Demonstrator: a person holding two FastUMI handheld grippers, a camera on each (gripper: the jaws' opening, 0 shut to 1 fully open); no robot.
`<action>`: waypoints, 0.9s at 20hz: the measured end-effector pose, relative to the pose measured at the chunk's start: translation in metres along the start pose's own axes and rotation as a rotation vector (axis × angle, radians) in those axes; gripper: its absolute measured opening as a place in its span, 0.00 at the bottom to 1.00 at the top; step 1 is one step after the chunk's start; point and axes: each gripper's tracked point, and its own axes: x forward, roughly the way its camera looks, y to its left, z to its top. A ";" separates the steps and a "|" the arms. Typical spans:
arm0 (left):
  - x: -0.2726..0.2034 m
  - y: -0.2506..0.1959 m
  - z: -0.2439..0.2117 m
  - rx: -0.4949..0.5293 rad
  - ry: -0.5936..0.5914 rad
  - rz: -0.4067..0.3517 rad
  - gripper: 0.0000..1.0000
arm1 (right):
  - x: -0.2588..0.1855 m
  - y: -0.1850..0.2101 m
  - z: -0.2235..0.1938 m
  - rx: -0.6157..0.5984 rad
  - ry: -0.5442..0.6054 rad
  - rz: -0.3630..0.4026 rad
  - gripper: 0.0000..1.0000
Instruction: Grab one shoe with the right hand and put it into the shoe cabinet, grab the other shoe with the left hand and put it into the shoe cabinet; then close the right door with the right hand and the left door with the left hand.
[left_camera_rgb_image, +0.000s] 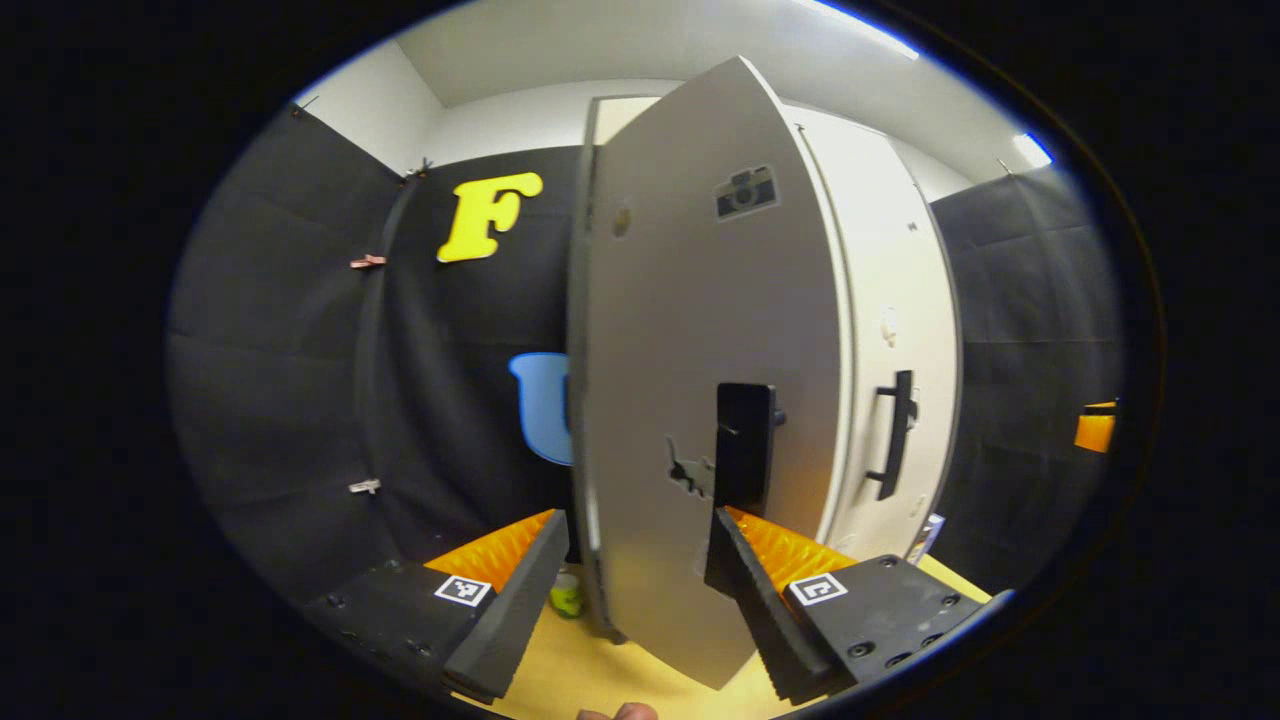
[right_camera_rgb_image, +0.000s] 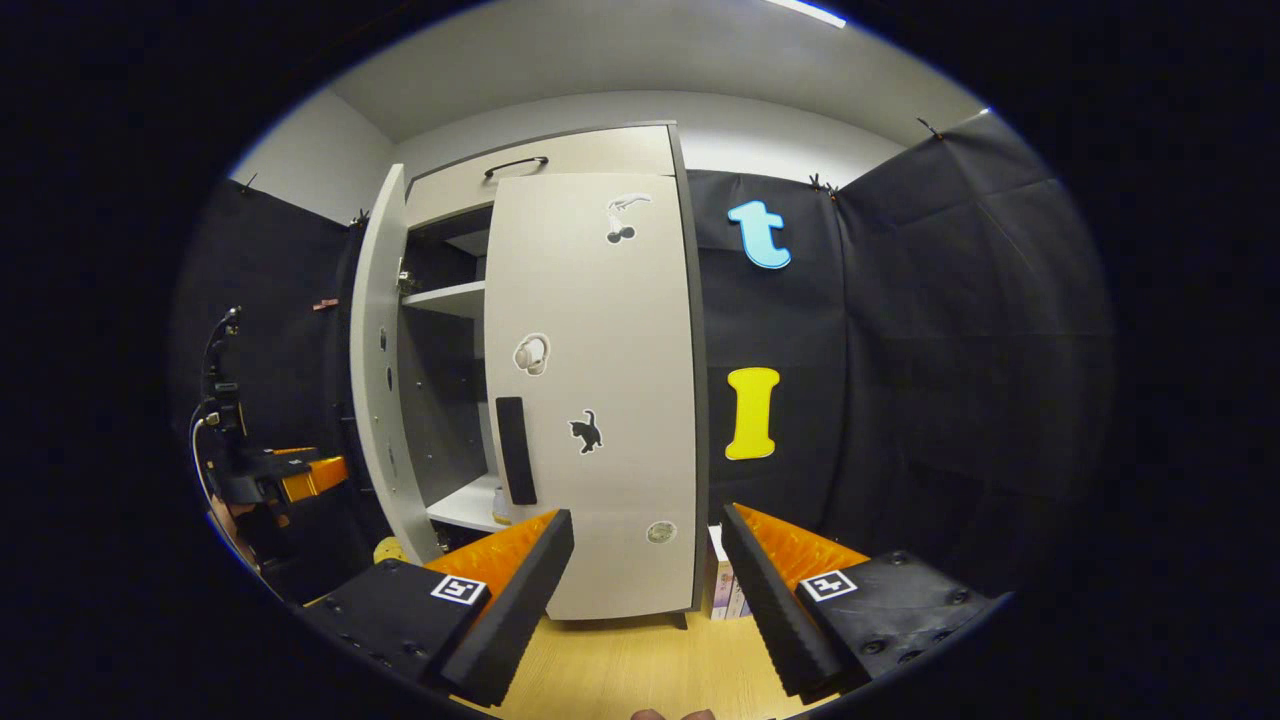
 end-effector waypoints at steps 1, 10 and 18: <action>0.001 -0.009 0.000 0.001 0.004 -0.003 0.96 | 0.000 -0.003 0.001 0.006 -0.003 -0.001 0.98; -0.029 -0.046 -0.003 -0.050 0.021 -0.009 0.96 | -0.003 -0.008 -0.003 0.023 0.002 0.017 0.98; -0.077 -0.043 0.012 -0.050 -0.014 -0.025 0.96 | -0.016 0.009 0.003 0.007 -0.016 0.029 0.98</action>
